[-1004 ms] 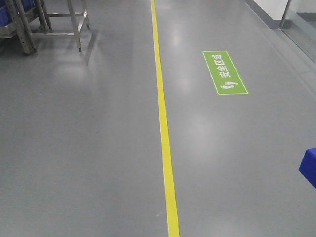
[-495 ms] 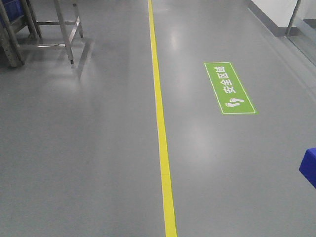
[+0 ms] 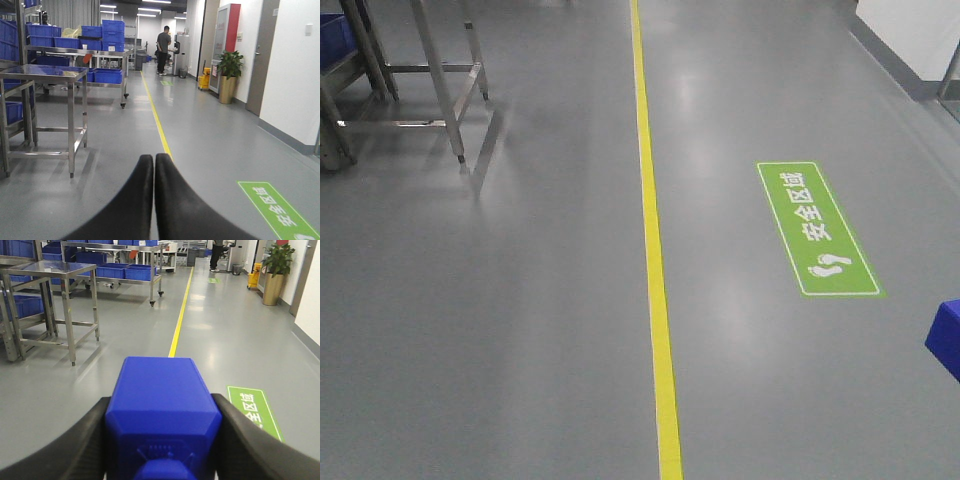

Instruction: Pour parts from conveyor to right shelf

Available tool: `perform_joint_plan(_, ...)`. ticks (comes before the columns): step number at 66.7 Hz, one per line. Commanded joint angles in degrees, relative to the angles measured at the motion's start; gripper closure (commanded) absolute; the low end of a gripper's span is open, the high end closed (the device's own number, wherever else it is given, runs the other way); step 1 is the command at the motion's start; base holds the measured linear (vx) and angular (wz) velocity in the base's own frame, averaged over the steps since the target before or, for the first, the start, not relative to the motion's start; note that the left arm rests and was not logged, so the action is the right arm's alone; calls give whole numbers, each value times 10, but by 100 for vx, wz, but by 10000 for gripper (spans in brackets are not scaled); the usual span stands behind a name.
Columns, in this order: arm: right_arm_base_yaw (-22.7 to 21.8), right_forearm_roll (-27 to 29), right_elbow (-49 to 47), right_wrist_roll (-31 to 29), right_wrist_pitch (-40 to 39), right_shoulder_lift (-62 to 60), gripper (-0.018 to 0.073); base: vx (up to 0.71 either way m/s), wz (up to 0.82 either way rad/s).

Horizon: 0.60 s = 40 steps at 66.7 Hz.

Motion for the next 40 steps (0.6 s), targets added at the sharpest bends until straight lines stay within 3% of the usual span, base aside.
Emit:
perform_joint_plan(1, 0, -3, -16, -6, -46, 5, 568, 69, 7)
perform_joint_plan(40, 0, -3, -16, -6, -45, 5, 568, 68, 4)
